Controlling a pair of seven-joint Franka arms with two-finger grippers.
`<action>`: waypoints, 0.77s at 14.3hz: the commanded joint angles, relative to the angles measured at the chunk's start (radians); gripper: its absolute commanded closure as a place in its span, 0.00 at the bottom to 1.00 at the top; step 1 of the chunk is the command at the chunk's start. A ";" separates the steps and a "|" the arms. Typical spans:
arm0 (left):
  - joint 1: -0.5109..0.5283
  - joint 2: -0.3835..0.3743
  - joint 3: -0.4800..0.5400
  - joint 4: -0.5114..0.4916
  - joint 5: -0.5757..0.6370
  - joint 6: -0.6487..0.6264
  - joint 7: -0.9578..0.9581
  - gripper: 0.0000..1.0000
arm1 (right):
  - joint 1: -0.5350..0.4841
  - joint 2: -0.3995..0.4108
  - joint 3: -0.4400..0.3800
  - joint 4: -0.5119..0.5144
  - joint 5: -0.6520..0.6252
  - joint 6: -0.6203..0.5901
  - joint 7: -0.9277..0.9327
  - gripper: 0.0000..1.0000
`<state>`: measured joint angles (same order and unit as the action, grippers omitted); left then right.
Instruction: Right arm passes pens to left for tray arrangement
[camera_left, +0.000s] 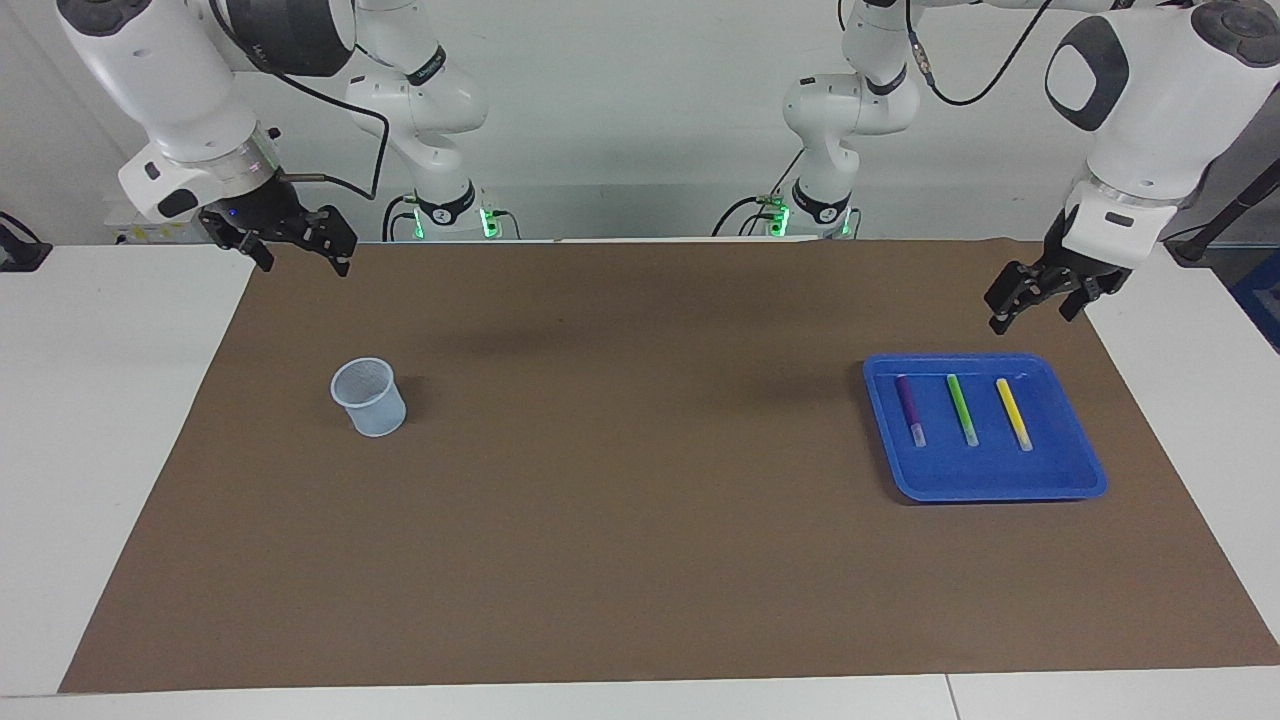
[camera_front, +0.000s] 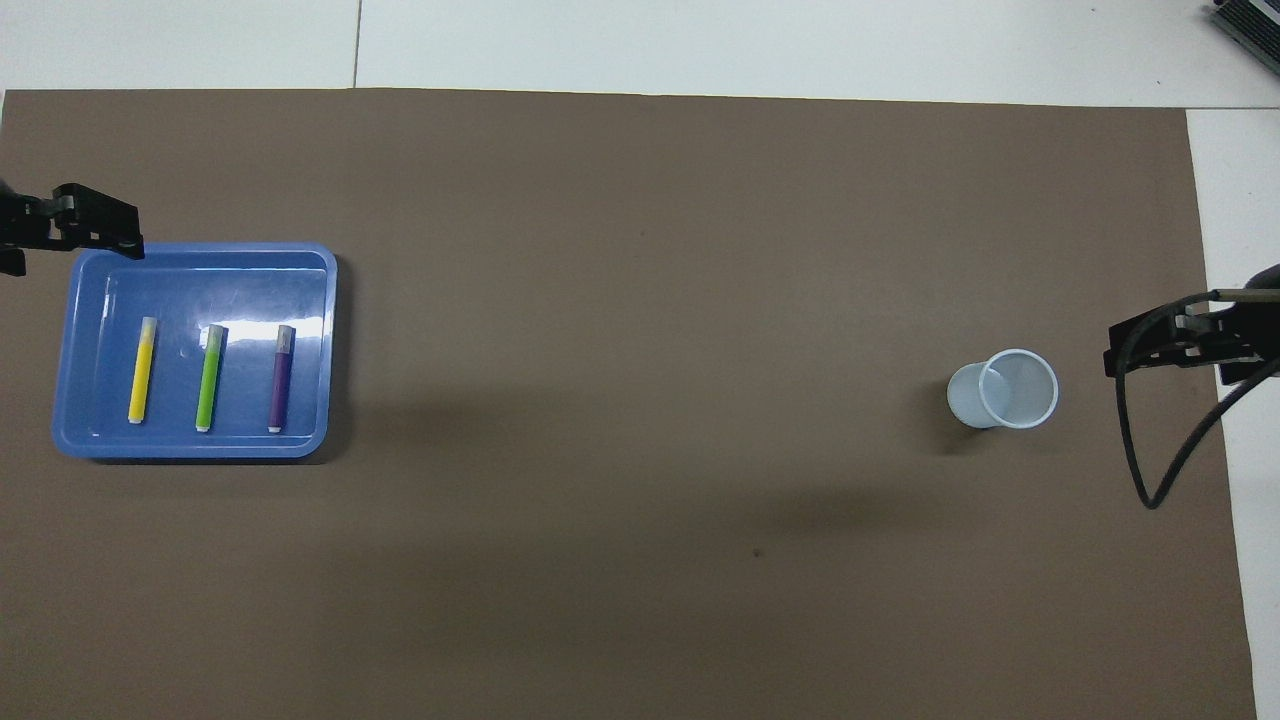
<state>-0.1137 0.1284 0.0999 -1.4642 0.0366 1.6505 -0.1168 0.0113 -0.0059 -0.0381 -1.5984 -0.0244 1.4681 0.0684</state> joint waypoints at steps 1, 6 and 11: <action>-0.040 -0.029 0.047 -0.021 -0.012 -0.020 0.017 0.00 | -0.004 0.009 0.006 0.015 0.004 0.001 0.014 0.00; -0.026 -0.027 0.032 -0.016 -0.018 -0.034 0.088 0.00 | -0.005 0.009 0.009 0.014 0.004 0.001 0.016 0.00; -0.031 -0.035 0.024 -0.038 -0.020 -0.014 0.088 0.00 | -0.005 0.009 0.009 0.015 0.004 0.001 0.014 0.00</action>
<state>-0.1337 0.1204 0.1189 -1.4692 0.0293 1.6310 -0.0426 0.0113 -0.0056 -0.0360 -1.5984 -0.0244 1.4681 0.0684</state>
